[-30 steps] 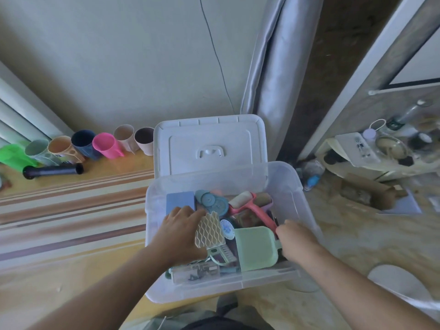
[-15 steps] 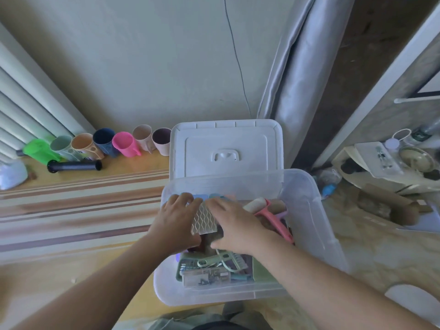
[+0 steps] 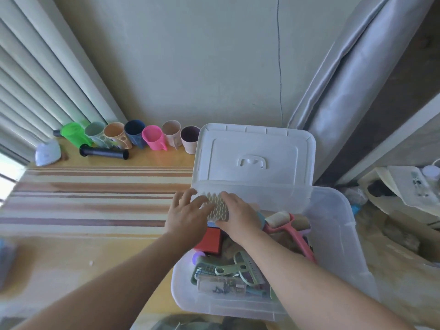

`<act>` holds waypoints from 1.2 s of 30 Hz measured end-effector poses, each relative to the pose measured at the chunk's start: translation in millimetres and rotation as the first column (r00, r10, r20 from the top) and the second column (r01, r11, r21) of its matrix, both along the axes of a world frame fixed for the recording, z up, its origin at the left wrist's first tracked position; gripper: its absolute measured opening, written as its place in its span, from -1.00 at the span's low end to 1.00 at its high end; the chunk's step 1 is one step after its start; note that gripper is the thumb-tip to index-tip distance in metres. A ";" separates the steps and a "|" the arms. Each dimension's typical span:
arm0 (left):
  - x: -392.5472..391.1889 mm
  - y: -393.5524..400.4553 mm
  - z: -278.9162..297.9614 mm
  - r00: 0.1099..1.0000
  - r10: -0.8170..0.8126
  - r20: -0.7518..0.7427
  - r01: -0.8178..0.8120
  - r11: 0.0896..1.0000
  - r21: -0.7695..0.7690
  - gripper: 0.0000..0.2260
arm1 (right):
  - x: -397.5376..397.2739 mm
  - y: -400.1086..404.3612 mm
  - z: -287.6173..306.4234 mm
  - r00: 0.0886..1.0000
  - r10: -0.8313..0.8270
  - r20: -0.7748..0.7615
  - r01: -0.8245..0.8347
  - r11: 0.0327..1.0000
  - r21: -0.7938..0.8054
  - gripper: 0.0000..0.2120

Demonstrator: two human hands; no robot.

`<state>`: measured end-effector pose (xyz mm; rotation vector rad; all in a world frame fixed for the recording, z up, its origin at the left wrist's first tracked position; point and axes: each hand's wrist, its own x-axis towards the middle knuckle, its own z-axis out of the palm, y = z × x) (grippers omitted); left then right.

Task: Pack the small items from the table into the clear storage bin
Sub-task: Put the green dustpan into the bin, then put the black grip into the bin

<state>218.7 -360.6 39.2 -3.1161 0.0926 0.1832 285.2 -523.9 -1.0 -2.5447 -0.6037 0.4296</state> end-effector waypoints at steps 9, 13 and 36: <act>3.3 76.8 9.8 0.980 0.147 0.137 -0.100 0.948 -0.303 -0.65 | 19.6 32.0 47.3 0.984 0.136 0.118 -0.132 0.990 -0.042 -0.36; 6.8 171.5 10.1 0.925 0.379 0.035 -0.351 0.885 -0.304 -0.53 | 27.1 110.8 65.8 0.955 0.245 0.166 -0.253 0.967 0.024 -0.36; 56.5 566.5 -152.0 0.850 0.491 -0.192 -0.527 0.793 -0.306 -0.31 | 141.0 551.7 -115.2 0.967 0.240 0.087 -0.178 0.877 -0.446 -0.58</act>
